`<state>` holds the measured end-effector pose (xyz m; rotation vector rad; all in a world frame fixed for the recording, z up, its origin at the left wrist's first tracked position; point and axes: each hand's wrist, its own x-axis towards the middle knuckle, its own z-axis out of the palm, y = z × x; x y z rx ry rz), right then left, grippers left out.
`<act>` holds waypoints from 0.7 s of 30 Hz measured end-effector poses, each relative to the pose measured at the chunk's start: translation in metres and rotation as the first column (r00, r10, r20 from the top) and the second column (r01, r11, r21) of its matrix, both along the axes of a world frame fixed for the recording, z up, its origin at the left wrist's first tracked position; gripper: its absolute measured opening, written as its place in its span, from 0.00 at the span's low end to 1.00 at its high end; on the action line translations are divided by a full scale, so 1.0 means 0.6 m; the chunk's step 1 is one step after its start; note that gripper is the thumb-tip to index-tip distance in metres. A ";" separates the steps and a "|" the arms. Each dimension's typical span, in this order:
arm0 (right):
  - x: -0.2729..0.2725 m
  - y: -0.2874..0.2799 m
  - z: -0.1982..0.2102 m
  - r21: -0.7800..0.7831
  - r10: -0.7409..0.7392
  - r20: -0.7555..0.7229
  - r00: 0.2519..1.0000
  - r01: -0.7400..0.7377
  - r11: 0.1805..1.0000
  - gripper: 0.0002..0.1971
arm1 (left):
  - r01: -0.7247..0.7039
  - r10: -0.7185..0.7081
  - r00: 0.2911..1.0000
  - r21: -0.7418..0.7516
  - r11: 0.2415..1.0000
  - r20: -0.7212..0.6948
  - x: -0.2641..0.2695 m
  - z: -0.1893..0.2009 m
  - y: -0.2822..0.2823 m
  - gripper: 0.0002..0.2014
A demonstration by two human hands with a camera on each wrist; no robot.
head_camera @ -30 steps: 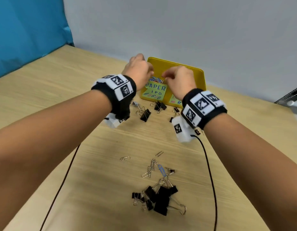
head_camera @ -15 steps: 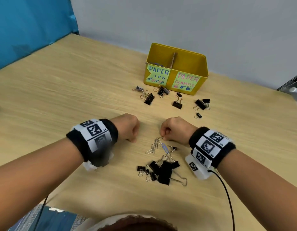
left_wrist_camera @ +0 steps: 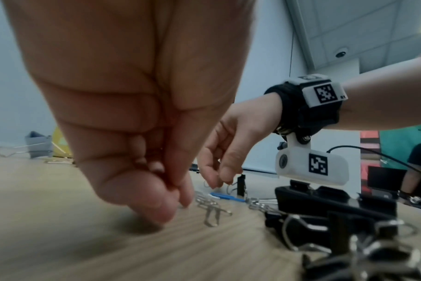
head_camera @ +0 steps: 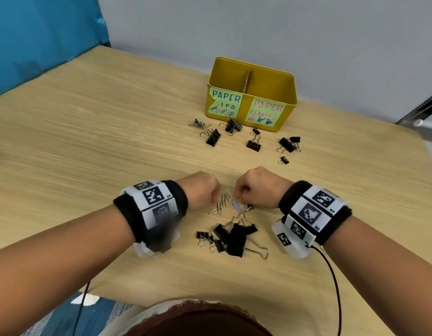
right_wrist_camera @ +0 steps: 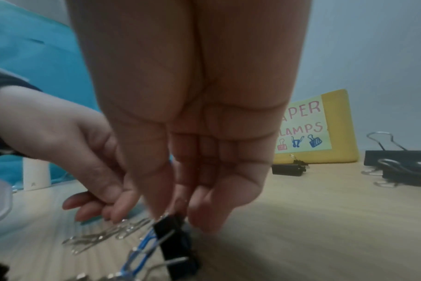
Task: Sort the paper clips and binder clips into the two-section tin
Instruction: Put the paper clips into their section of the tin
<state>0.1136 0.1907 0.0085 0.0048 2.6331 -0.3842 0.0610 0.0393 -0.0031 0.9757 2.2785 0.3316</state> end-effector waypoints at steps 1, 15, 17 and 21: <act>0.002 -0.004 -0.004 0.023 0.002 0.009 1.000 -0.003 1.000 0.10 | -0.005 0.005 1.000 -0.004 1.000 -0.012 0.003 -0.002 0.004 0.14; -0.007 -0.027 -0.038 -0.049 -0.127 -0.180 0.975 0.120 0.992 0.10 | -0.054 0.048 0.987 -0.038 0.998 -0.152 0.009 -0.012 0.020 0.12; -0.008 -0.027 -0.045 -0.046 -0.136 -0.190 0.972 0.130 0.990 0.10 | -0.035 0.026 0.987 -0.050 0.998 -0.161 0.011 -0.012 0.019 0.11; -0.011 -0.019 -0.041 -0.138 -0.198 -0.173 0.965 0.176 0.975 0.08 | -0.007 -0.002 0.983 -0.048 0.999 -0.182 0.016 -0.009 0.019 0.10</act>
